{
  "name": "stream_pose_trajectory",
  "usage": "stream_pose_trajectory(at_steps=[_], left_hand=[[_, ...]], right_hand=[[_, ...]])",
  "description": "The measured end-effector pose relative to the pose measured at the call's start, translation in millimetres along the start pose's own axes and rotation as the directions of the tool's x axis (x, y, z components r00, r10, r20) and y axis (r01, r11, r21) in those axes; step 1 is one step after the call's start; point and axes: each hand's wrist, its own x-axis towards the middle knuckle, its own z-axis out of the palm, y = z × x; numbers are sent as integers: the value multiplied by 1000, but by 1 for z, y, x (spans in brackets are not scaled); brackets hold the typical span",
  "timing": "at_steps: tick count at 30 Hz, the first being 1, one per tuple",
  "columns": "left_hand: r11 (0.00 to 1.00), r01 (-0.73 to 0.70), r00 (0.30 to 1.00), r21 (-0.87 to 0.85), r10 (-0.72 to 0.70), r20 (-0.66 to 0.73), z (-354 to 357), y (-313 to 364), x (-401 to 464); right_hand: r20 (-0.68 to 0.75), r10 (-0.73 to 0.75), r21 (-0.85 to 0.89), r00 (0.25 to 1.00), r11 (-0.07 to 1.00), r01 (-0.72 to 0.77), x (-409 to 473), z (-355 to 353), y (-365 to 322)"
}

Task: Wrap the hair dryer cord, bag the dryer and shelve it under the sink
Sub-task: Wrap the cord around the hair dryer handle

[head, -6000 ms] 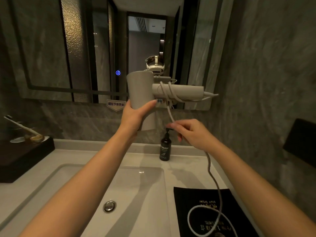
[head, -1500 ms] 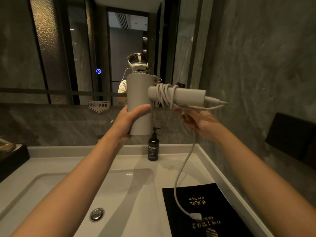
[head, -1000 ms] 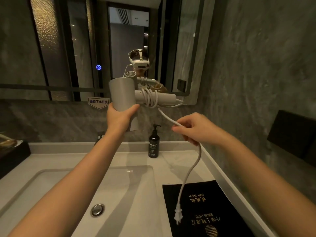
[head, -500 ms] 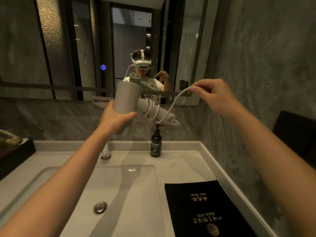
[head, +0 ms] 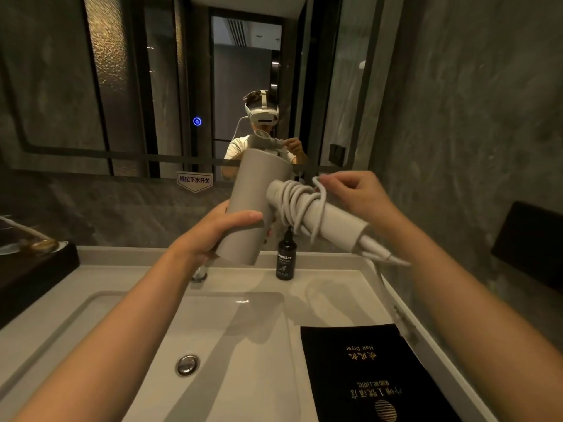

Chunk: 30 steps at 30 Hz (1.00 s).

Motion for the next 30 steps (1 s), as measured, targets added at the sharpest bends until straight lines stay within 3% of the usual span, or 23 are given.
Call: stream_pose_trajectory(at_steps=[4, 7, 14, 18, 22, 27, 30], left_hand=[[932, 17, 996, -363, -46, -71, 19, 1, 2], [902, -30, 982, -430, -55, -183, 29, 1, 10], [967, -105, 859, -233, -30, -511, 30, -5, 21], [997, -74, 806, 3, 62, -589, 24, -12, 24], [982, -43, 752, 185, 154, -641, 13, -16, 25], [975, -5, 754, 222, 149, -639, 6, -21, 23], [962, 4, 798, 272, 161, -581, 7, -16, 22]], right_hand=[[35, 286, 295, 958, 913, -283, -18, 30, 8], [38, 213, 86, 976, 973, -216, -19, 44, 9], [144, 124, -201, 982, 975, -94, -43, 41, 8], [239, 104, -371, 965, 929, -9, -49, 22, -5], [228, 43, -434, 973, 899, 62, -53, -6, -19], [203, -41, -441, 978, 888, 129, -47, -35, -27], [176, -117, -413, 977, 893, 181, -44, -37, -30]])
